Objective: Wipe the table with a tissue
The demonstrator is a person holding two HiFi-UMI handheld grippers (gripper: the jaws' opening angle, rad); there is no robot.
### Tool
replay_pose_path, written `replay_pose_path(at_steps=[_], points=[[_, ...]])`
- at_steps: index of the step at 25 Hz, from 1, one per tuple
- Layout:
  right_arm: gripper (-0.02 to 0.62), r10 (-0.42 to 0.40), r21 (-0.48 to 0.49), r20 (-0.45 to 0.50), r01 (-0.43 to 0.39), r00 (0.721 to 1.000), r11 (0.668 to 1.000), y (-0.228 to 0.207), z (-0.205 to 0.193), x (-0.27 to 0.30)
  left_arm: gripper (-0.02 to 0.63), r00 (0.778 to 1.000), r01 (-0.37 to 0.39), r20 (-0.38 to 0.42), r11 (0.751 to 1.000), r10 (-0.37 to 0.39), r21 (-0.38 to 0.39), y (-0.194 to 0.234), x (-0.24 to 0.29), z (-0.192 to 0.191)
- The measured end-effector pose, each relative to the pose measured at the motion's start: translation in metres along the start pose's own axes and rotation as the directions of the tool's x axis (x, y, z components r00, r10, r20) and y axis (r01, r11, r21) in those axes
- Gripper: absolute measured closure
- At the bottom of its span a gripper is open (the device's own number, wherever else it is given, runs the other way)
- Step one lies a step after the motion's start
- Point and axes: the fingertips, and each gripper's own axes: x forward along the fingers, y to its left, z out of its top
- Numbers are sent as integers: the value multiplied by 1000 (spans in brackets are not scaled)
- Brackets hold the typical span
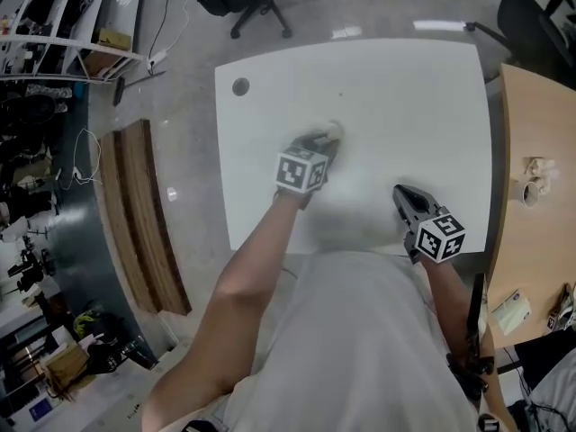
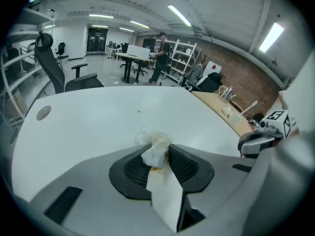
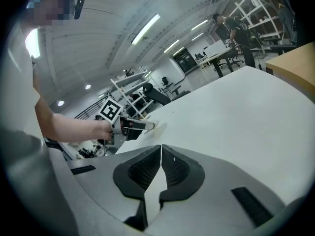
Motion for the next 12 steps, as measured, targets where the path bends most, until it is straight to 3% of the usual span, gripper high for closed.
replay_pose_path(at_steps=[8,12], points=[[578,18,3,11,-18,1000,1000,1,0,-7,505,998,-3,65,1000,4,-9,-21,-1,16],[578,17,6,15,-17,1000,1000,-2,1,-14,505,994,-46,96,995,54,-90,5,-5,27]])
